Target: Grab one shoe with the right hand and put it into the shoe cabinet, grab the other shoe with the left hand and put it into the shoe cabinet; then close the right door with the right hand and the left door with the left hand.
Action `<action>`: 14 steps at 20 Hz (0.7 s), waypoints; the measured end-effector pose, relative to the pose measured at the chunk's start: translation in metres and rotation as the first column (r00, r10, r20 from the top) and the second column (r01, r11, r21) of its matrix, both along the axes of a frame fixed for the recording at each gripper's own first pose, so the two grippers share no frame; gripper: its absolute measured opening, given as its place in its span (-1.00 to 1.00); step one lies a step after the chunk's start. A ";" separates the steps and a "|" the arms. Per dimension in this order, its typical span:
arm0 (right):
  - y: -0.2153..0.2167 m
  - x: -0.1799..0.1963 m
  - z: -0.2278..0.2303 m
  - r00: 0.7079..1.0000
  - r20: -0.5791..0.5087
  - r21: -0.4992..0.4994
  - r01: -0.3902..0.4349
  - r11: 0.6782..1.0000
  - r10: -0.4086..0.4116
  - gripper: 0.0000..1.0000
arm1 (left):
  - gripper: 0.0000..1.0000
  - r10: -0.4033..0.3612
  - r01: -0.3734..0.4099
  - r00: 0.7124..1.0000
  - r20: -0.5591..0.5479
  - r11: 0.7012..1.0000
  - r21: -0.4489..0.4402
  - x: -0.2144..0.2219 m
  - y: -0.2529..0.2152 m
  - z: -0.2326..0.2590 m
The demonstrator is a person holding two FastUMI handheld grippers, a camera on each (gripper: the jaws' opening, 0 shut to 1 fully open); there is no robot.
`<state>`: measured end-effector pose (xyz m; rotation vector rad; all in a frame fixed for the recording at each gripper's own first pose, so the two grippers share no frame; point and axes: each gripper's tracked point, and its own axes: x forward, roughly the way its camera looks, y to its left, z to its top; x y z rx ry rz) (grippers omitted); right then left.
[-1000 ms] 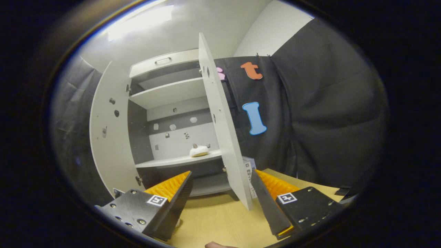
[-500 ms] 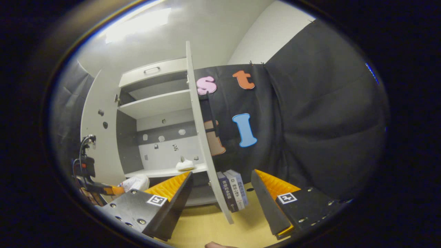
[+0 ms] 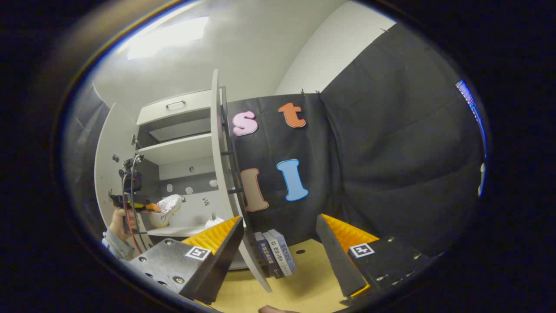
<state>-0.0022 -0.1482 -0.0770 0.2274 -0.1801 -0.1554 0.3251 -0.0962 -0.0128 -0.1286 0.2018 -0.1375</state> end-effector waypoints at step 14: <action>-0.034 0.012 -0.023 0.994 -0.082 -0.071 0.070 0.995 -0.075 0.93 | -0.84 0.049 -0.044 0.973 -0.228 0.999 0.026 0.075 0.002 -0.076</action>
